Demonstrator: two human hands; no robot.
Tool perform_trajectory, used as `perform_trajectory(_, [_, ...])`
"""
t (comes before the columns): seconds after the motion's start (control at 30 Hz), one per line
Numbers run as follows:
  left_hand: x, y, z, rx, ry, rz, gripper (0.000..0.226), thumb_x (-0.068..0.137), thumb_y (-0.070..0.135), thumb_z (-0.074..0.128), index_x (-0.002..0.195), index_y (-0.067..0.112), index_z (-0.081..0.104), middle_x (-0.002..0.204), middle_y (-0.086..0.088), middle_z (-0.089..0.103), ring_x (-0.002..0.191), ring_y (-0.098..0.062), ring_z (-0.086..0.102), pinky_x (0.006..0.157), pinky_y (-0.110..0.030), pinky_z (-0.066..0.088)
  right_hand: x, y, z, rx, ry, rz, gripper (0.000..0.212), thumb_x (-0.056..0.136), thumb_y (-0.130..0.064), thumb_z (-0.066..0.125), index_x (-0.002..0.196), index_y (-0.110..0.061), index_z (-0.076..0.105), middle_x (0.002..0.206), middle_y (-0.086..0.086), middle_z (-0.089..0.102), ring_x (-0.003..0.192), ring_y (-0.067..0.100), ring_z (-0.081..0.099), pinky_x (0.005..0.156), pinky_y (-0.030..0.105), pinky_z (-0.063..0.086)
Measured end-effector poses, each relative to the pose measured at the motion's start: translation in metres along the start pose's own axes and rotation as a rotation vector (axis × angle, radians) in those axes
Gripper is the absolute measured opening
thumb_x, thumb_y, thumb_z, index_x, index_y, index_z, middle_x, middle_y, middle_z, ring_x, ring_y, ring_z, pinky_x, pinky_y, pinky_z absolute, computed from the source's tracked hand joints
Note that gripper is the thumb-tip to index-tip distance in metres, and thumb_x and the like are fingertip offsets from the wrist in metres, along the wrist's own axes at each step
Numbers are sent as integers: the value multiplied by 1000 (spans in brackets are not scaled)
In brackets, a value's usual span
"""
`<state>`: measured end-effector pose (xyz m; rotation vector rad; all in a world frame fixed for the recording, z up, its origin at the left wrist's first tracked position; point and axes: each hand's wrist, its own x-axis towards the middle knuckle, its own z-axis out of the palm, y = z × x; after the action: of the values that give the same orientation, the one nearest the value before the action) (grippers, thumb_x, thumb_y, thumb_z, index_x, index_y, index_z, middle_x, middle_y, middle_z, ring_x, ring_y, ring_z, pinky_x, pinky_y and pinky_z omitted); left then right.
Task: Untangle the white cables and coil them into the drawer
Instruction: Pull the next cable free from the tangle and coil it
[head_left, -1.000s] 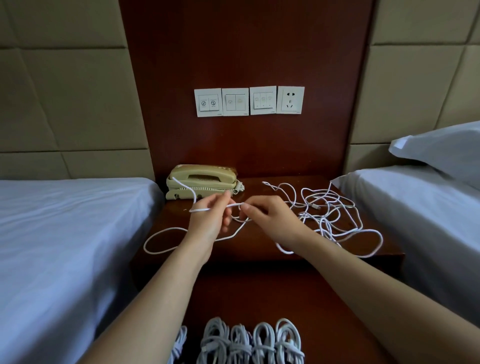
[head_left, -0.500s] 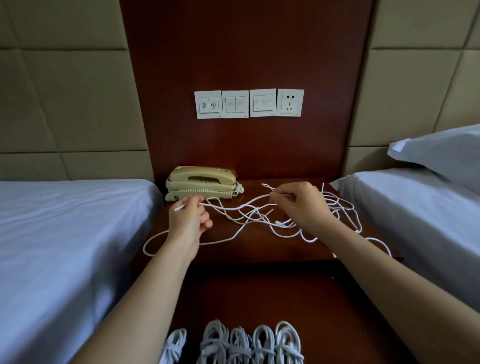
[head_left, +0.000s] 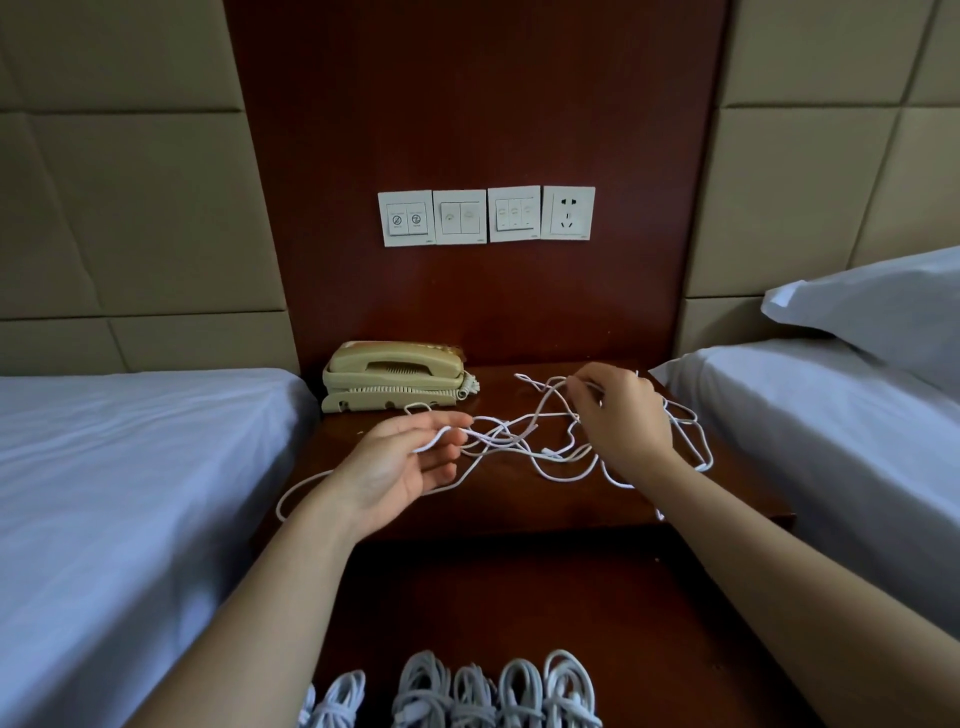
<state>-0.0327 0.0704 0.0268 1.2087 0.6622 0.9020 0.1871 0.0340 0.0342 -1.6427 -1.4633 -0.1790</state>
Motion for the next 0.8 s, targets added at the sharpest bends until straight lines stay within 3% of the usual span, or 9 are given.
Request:
perform_trajectory(0.07, [0, -1, 2, -17, 3, 31, 28, 97, 0, 37, 101, 1, 65, 73, 0, 64, 63, -6, 59, 57, -19, 51, 1, 0, 0, 47, -70, -4, 21, 95, -23, 51, 76, -19, 59, 59, -4, 55, 55, 15, 51, 54, 28, 36])
perform_trajectory(0.17, [0, 0, 6, -55, 18, 77, 24, 95, 1, 42, 101, 4, 66, 81, -2, 68, 69, -5, 63, 59, -18, 52, 2, -3, 3, 197, -322, 34, 30, 95, -24, 51, 67, -17, 60, 54, -1, 52, 48, 10, 44, 54, 27, 35])
perform_trajectory(0.27, [1, 0, 8, -46, 10, 109, 23, 94, 2, 45, 104, 8, 66, 88, -1, 71, 74, -4, 65, 63, -18, 52, 1, -9, 6, 320, -554, 122, 36, 98, -26, 44, 76, -12, 68, 48, -2, 52, 47, 13, 42, 54, 28, 35])
perform_trajectory(0.37, [1, 0, 11, -25, 16, 134, 22, 93, 3, 48, 106, 11, 65, 95, -2, 72, 74, -3, 64, 65, -19, 50, 1, -15, 3, 371, -680, 127, 32, 97, -10, 41, 78, -7, 66, 41, -6, 52, 42, 11, 37, 46, 24, 31])
perform_trajectory(0.57, [2, -3, 15, 38, 35, 183, 28, 92, -2, 49, 110, 17, 59, 90, -6, 72, 64, -5, 61, 61, -18, 51, 3, -15, 0, 468, -678, 255, 25, 93, 4, 37, 80, -5, 56, 57, 0, 63, 38, 8, 39, 39, 18, 28])
perform_trajectory(0.7, [7, -12, 12, 398, 76, 145, 20, 95, -1, 46, 107, 6, 60, 83, -3, 68, 59, -2, 63, 59, -16, 51, 4, -14, 2, 701, -611, 408, 25, 90, 9, 31, 83, -5, 50, 64, 8, 66, 39, 9, 47, 38, 16, 34])
perform_trajectory(0.8, [10, -17, 15, 687, 84, 123, 26, 97, 1, 40, 84, 13, 59, 73, 1, 58, 59, -3, 56, 56, -12, 46, 4, -17, 4, 811, -625, 433, 22, 93, 3, 34, 83, -4, 52, 59, 5, 60, 39, 10, 40, 39, 17, 29])
